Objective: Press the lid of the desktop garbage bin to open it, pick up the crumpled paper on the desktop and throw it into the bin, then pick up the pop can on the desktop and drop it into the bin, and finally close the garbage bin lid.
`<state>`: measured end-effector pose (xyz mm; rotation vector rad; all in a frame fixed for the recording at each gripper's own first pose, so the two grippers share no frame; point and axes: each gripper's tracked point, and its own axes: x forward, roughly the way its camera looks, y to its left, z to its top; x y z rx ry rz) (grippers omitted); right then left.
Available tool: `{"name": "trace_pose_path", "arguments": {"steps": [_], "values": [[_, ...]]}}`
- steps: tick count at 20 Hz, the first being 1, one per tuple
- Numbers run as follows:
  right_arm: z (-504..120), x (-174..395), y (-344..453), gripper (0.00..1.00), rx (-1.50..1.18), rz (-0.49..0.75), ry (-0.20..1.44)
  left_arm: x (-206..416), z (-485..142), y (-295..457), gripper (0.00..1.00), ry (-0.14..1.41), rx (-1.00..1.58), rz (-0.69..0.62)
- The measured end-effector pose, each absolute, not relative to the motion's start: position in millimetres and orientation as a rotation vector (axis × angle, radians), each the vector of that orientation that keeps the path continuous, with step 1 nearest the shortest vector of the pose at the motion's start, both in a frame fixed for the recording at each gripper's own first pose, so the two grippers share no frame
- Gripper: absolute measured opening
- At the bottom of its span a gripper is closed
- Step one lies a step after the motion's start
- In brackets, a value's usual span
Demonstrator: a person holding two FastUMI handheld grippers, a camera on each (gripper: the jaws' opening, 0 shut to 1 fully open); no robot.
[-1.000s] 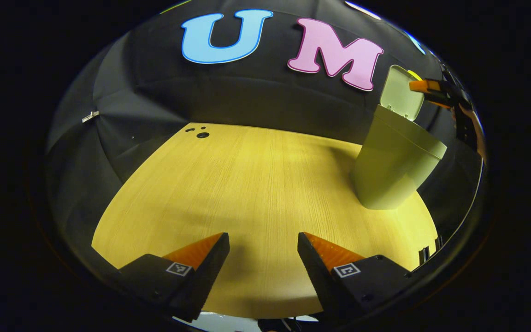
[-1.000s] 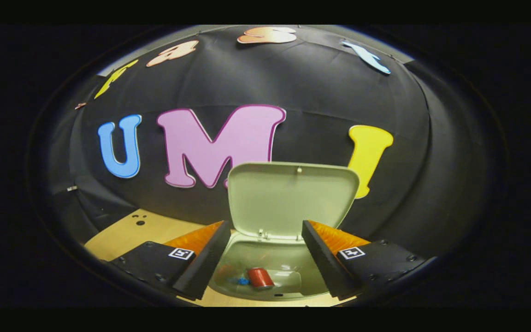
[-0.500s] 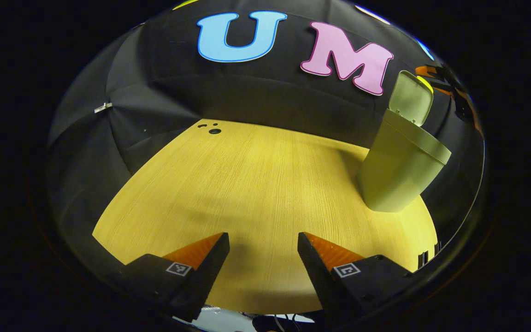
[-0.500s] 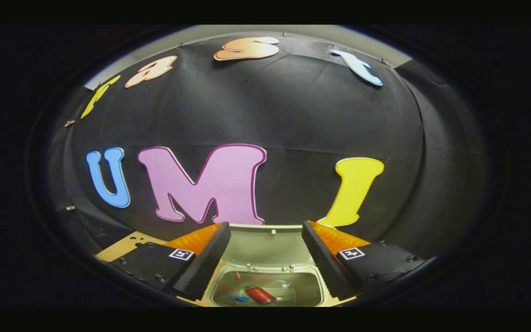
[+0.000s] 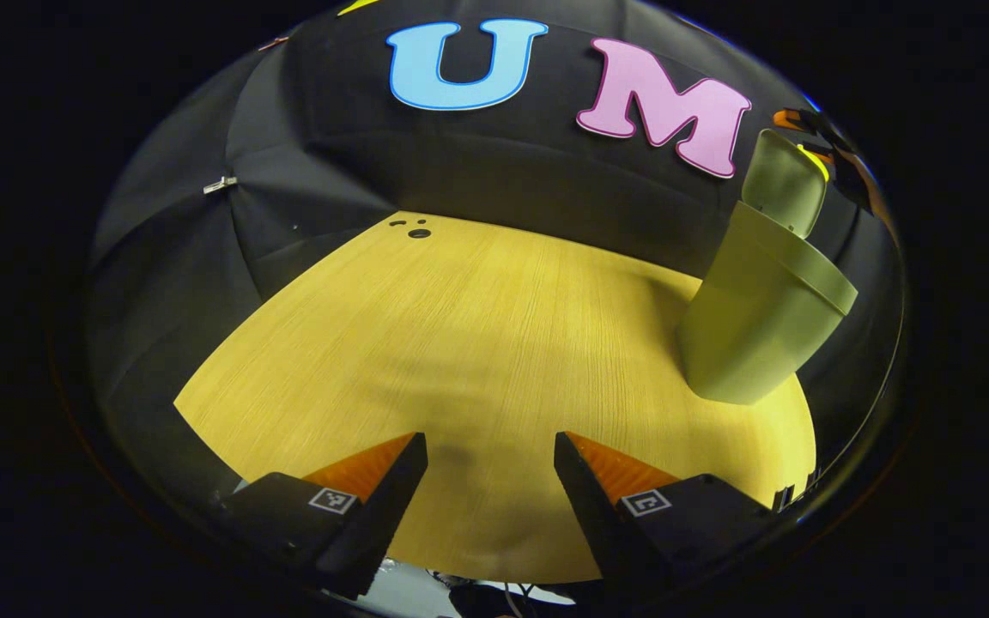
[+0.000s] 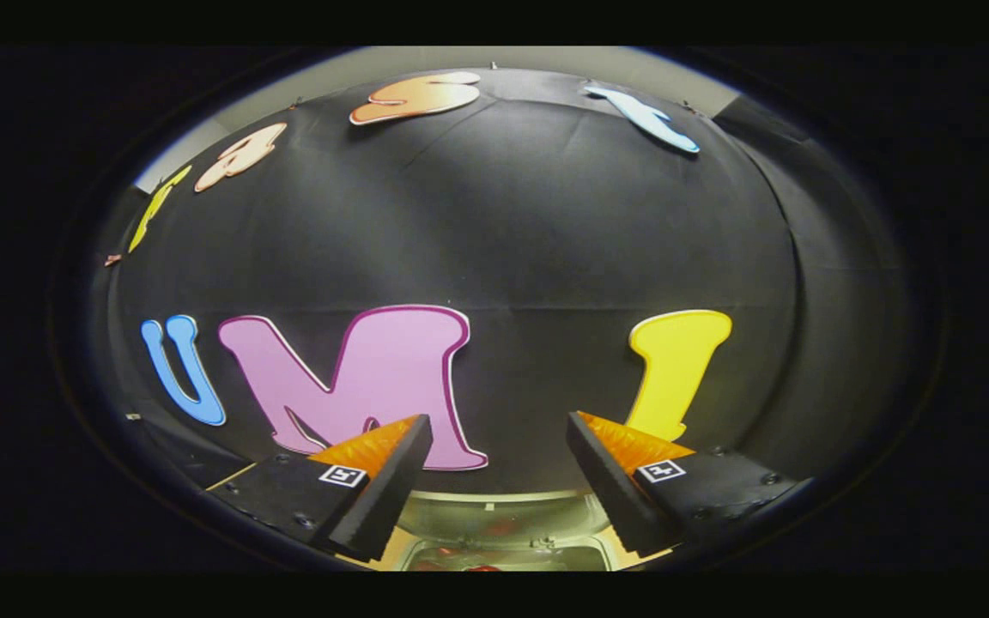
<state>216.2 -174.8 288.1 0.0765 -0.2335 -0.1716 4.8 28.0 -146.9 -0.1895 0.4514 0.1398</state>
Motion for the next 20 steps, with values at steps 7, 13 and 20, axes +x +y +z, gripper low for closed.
{"name": "trace_pose_path", "arguments": {"steps": [7, 13, 20], "values": [[261, 219, -168, 0.99, 0.045, -0.112, -0.159, 19, -119, -15, 0.96, 0.421, -0.138, 0.085], [244, 188, -161, 0.99, 0.047, -0.107, -0.134, 32, -110, -38, 0.96, 0.406, -0.043, -0.023], [194, 138, -151, 0.99, 0.057, -0.167, -0.075, 42, -107, -55, 0.96, 0.381, -0.025, -0.196]]}}
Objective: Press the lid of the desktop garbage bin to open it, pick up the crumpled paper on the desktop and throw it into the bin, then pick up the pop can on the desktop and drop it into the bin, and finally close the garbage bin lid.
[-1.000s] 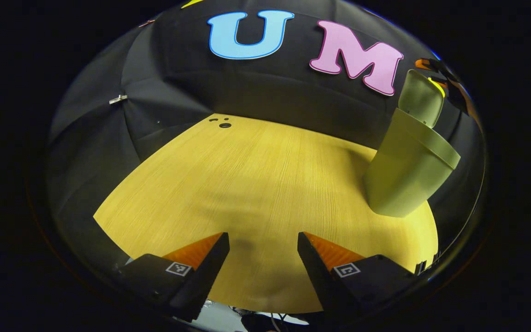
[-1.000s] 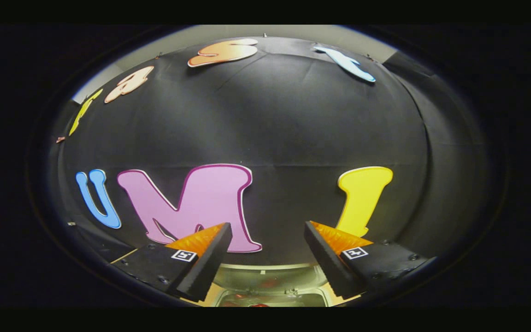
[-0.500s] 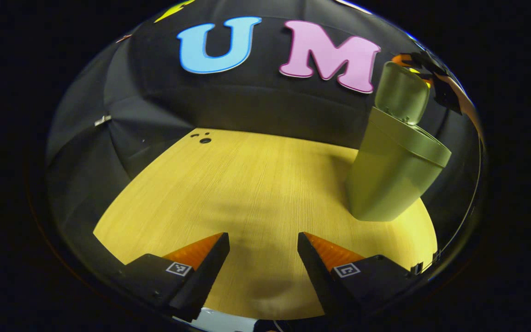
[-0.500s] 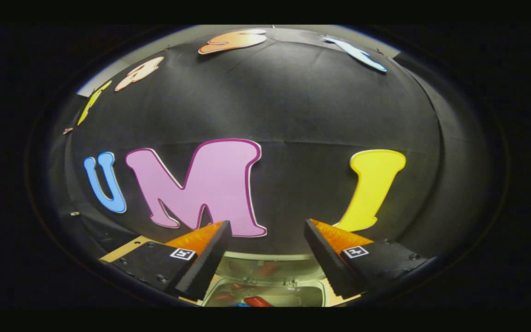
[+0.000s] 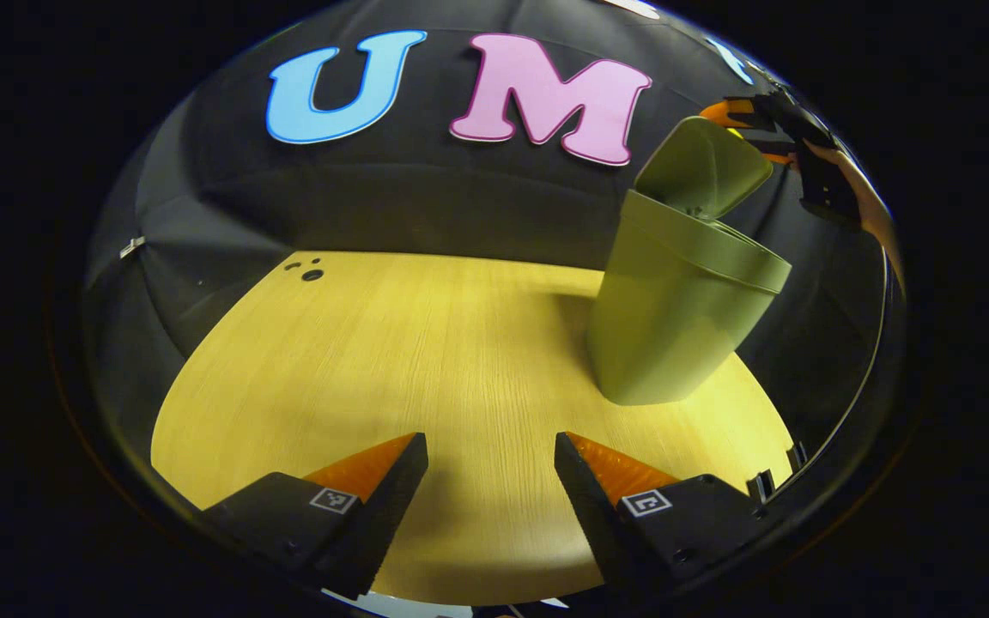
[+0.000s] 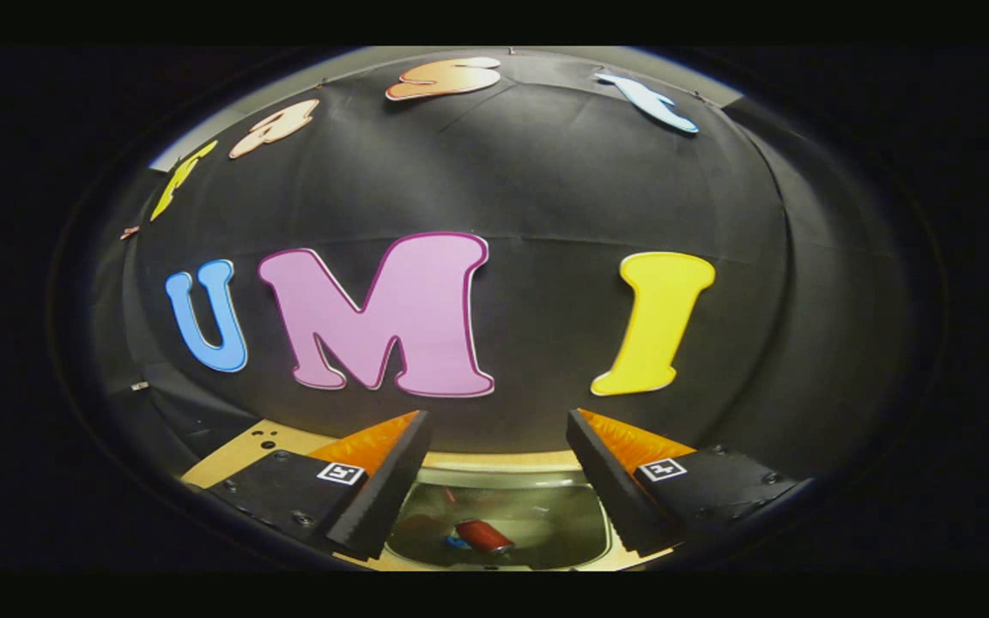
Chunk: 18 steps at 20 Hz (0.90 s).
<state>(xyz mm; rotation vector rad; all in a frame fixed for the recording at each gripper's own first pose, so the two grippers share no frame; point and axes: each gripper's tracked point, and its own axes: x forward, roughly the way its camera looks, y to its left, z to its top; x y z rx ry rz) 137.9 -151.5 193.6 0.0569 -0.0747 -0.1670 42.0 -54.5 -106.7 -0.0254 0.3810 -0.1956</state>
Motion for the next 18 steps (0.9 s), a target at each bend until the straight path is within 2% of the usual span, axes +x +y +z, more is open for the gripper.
{"name": "trace_pose_path", "arguments": {"steps": [5, 11, 18], "values": [[135, 117, -147, 0.99, 0.036, -0.23, 0.004, 39, -108, -35, 0.96, 0.351, 0.016, -0.241], [81, 106, -140, 0.99, 0.053, -0.275, 0.095, 21, -130, -7, 0.95, 0.384, -0.01, -0.248], [57, 102, -132, 1.0, 0.087, -0.285, 0.138, 25, -152, 17, 0.96, 0.412, -0.051, -0.236]]}}
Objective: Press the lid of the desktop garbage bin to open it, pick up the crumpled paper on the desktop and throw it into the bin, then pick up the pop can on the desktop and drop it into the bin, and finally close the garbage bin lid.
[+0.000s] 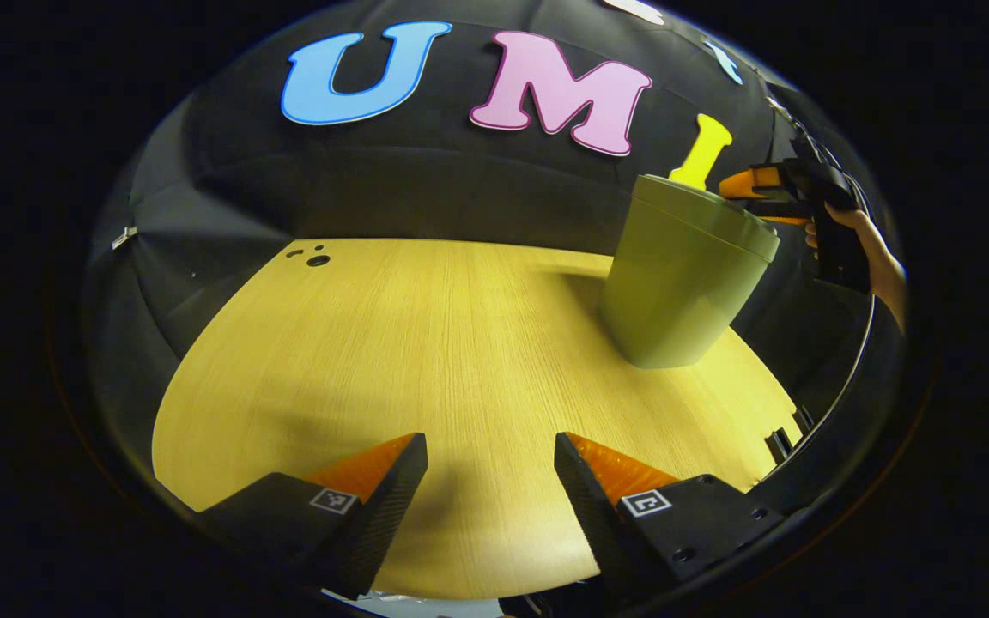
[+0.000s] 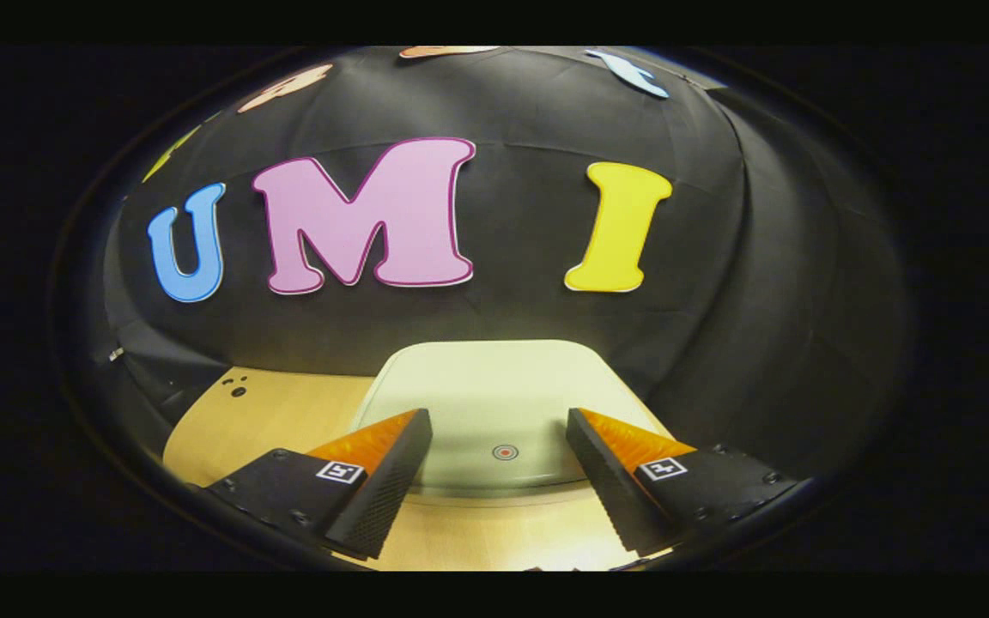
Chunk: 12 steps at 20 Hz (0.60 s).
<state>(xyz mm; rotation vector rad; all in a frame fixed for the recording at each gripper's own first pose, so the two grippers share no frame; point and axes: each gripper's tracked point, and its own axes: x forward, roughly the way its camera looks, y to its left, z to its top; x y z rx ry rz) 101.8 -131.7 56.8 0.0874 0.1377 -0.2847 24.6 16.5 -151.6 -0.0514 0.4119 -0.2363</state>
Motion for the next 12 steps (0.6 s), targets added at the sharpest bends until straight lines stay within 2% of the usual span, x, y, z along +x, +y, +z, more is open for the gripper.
{"name": "trace_pose_path", "arguments": {"steps": [3, 4, 5, 7, 8, 9, 10, 12], "values": [[51, 102, -130, 1.0, 0.083, -0.281, 0.147, 31, -151, 21, 0.96, 0.406, -0.077, -0.234], [52, 103, -130, 1.0, 0.077, -0.279, 0.138, 32, -151, 22, 0.91, 0.402, -0.074, -0.234], [51, 103, -131, 1.0, 0.078, -0.274, 0.135, 34, -150, 22, 0.95, 0.4, -0.063, -0.24], [46, 104, -130, 1.0, 0.086, -0.274, 0.144, 36, -148, 26, 0.96, 0.386, -0.023, -0.247], [42, 103, -129, 1.0, 0.069, -0.271, 0.156, 37, -146, 26, 0.91, 0.378, -0.006, -0.251], [45, 103, -130, 0.95, 0.061, -0.279, 0.146, 37, -144, 25, 0.95, 0.371, 0.003, -0.26], [44, 102, -128, 1.0, 0.073, -0.279, 0.153, 36, -142, 23, 0.95, 0.366, 0.007, -0.267], [47, 103, -129, 1.0, 0.077, -0.271, 0.14, 36, -137, 22, 0.95, 0.351, 0.009, -0.274]]}}
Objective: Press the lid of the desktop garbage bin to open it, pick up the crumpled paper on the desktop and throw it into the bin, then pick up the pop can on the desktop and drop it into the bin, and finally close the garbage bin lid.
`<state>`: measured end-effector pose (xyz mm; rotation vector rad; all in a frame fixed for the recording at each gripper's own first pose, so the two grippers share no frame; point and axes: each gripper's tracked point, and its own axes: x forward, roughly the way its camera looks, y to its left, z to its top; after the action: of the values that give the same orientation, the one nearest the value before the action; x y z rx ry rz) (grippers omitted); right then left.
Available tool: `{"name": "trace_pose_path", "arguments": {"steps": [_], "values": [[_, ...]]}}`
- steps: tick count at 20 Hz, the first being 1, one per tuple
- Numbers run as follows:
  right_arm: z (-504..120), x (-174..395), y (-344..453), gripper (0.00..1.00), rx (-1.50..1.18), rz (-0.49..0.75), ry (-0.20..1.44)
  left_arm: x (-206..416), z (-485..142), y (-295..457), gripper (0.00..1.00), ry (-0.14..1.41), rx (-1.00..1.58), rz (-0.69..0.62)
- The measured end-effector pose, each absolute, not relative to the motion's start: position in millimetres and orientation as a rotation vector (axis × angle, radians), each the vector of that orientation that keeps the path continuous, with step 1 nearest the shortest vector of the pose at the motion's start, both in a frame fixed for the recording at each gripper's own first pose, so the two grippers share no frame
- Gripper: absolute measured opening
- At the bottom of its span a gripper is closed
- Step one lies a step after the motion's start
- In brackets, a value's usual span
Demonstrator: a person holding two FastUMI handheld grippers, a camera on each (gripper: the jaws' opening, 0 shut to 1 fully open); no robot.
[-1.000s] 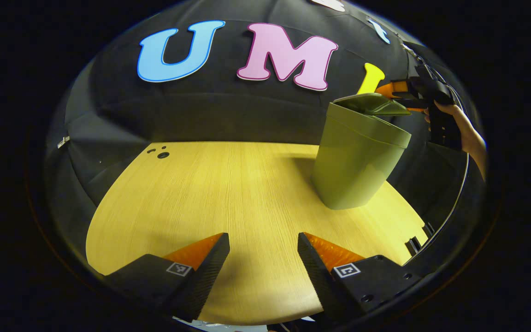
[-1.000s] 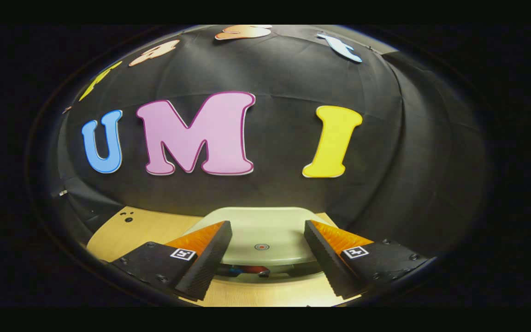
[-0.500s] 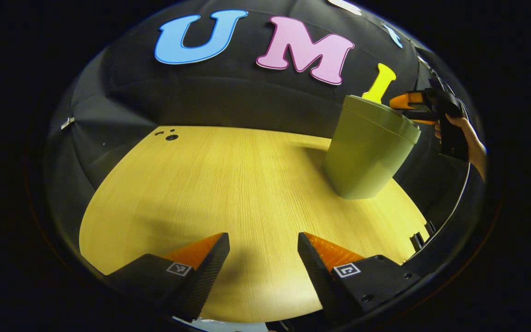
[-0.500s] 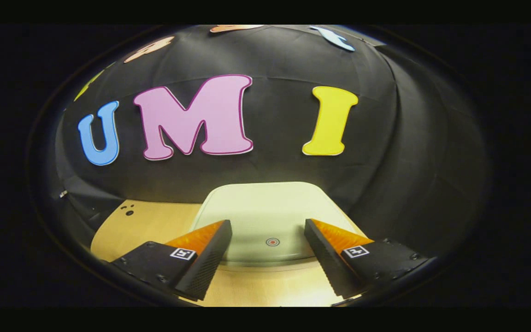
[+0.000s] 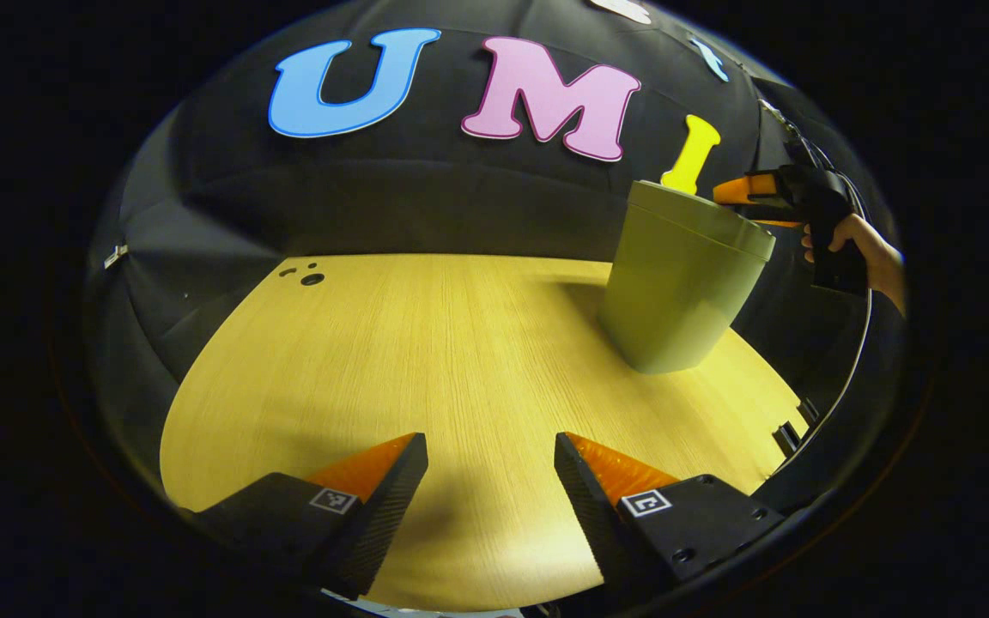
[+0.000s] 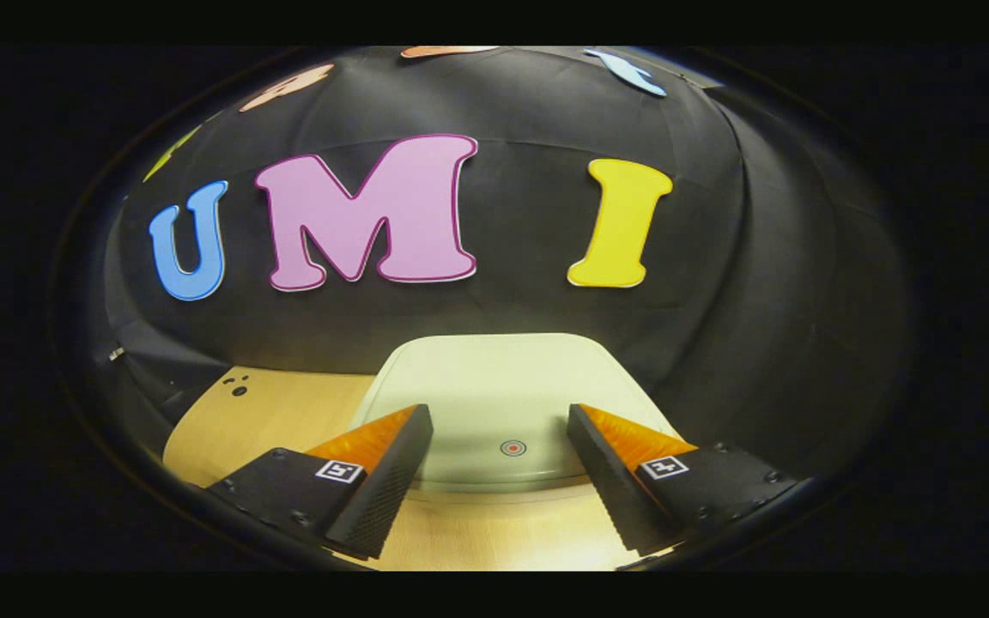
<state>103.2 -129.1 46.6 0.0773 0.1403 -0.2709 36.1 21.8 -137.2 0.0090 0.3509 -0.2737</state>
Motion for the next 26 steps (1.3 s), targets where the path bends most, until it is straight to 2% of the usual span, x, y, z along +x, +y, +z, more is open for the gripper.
{"name": "trace_pose_path", "arguments": {"steps": [7, 13, 18, 24, 26], "values": [[52, 98, -125, 1.0, 0.074, -0.289, 0.077, 33, -105, 18, 0.95, 0.282, 0.006, -0.269], [61, 64, -91, 0.99, 0.02, -0.231, -0.004, 30, -50, 13, 0.95, 0.124, 0.084, -0.22], [75, 29, -69, 0.98, -0.073, -0.149, -0.09, 21, -1, -13, 0.95, 0.006, 0.022, -0.153], [58, -14, -60, 0.98, -0.037, -0.039, -0.073, 17, 40, -43, 0.96, -0.072, -0.014, -0.086], [41, -24, -67, 0.98, 0.012, -0.036, -0.044, 18, 52, -48, 0.91, -0.099, 0.004, -0.062]]}}
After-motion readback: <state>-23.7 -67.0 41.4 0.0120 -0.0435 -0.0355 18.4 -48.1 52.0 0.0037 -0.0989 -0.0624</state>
